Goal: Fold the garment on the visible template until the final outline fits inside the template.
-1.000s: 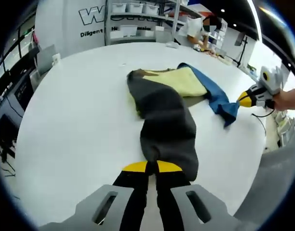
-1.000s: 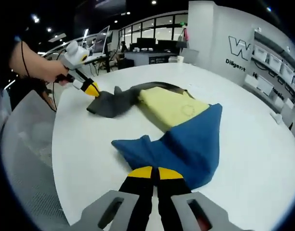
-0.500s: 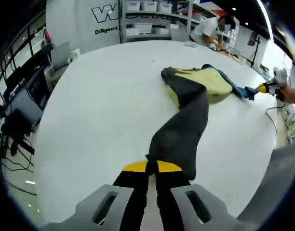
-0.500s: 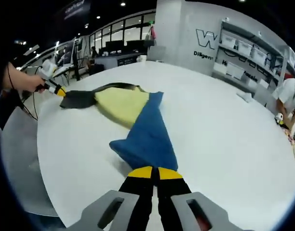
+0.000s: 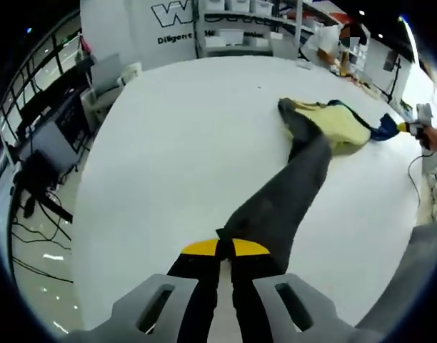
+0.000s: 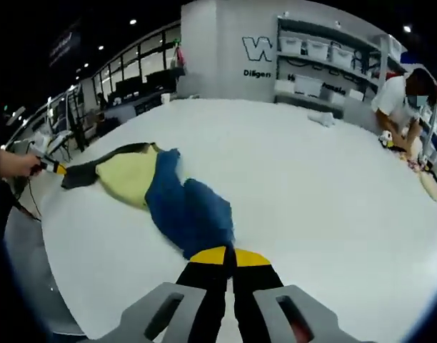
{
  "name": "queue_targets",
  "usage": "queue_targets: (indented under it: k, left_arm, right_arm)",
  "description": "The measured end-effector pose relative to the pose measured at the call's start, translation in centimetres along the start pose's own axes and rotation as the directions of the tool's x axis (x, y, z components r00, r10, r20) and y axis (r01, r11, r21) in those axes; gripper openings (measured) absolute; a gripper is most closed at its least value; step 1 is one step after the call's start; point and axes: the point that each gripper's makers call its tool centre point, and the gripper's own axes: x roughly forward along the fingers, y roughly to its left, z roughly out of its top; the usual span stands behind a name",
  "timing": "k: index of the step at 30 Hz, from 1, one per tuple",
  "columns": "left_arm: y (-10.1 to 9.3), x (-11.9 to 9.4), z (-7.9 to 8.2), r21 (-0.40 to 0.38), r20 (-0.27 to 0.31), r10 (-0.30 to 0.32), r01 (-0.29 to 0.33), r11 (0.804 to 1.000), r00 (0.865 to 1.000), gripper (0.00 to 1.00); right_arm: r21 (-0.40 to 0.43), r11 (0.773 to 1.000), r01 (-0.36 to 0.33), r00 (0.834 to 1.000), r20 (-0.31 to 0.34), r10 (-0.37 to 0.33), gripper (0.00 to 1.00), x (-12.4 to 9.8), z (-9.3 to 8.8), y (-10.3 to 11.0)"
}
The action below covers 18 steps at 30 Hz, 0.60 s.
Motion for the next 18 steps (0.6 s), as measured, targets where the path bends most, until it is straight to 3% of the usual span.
queue_targets:
  k: [2, 7, 13, 18]
  left_arm:
    - [0.7, 0.0, -0.4, -0.063, -0.007, 0.002, -0.002, 0.998, 1.0, 0.09]
    - [2.0, -0.3, -1.6, -0.107, -0.02, 0.027, -0.029, 0.994, 0.999, 0.09]
    - [3.3, -0.7, -3.2, -0.16, -0.04, 0.049, -0.055, 0.986, 0.998, 0.09]
    - [4.5, -0.8, -3.8, -0.202, -0.049, 0.074, -0.082, 0.976, 0.996, 0.09]
  right_arm:
    - [0.035, 0.999, 0.025, 1.0, 0.001, -0.025, 0.0, -0.1, 0.0, -0.7]
    - [0.102, 0.994, 0.048, 0.999, 0.002, -0.049, 0.0, -0.1, -0.6, -1.8]
    - [0.286, 0.954, 0.092, 0.996, -0.016, -0.091, 0.0, 0.0, -2.7, -3.2]
    - [0.356, 0.928, 0.108, 0.994, -0.005, -0.113, 0.0, 0.0, -3.3, -3.9]
